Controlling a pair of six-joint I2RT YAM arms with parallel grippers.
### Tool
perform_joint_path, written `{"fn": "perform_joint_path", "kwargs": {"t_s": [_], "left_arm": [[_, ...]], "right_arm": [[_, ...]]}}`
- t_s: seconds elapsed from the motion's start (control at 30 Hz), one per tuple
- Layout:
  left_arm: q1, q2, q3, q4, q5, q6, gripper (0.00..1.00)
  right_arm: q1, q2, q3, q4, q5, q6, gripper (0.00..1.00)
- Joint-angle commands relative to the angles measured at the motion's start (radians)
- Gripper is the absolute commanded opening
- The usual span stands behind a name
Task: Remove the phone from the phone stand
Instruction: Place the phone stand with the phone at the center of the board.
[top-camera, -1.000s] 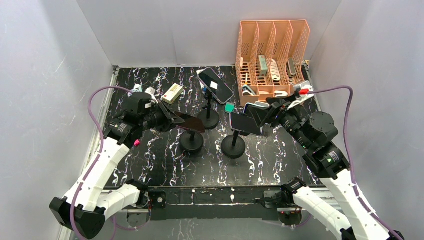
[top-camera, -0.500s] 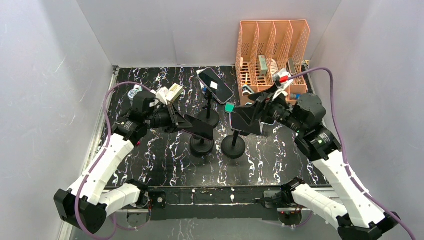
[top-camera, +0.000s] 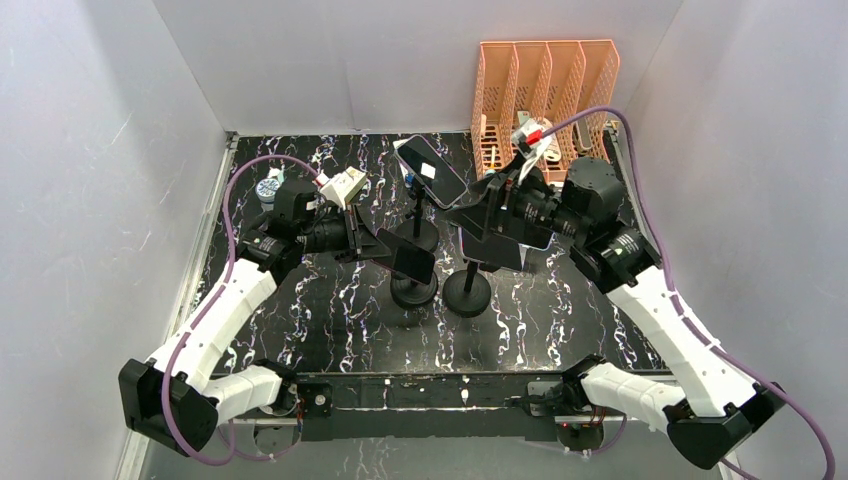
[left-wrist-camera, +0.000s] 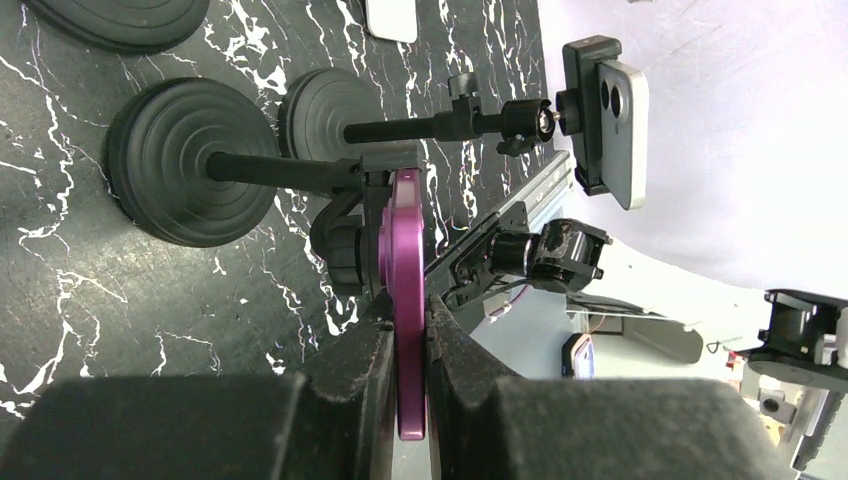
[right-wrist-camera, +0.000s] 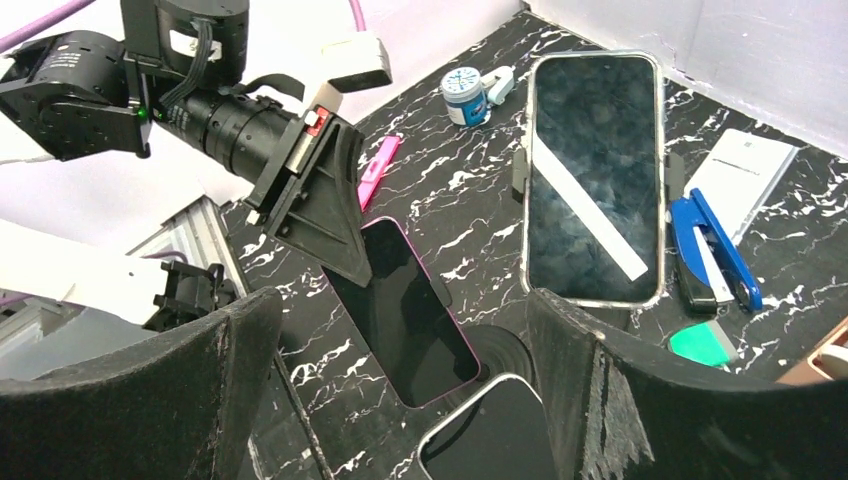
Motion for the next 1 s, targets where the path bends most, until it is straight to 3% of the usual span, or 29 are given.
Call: {"fn": "perform_joint_path", "kwargs": {"t_s": [0.0, 0.47, 0.87, 0.97], "left_arm": [[-0.002, 0.0, -0.038, -0.014, 0.022, 0.078, 0.0], [-0.003, 0.021, 0.046, -0.1, -0.019, 0.104, 0.0], [-0.002, 0.016, 0.042, -0.128, -0.04, 0.142, 0.0], [-0.002, 0.015, 0.049, -0.128, -0.051, 0.147, 0.07]], "right_arm": [[0.05, 0.018, 0.059, 0.017, 0.012, -0.056, 0.99], [0.342, 0.144, 0.141, -0.097, 0.249, -0.244, 0.99], [0.364, 0.134, 0.037, 0.012, 0.279, -0.205, 0.99], [0.364, 0.12, 0.02, 0.021, 0.262, -0.196, 0.99]]}}
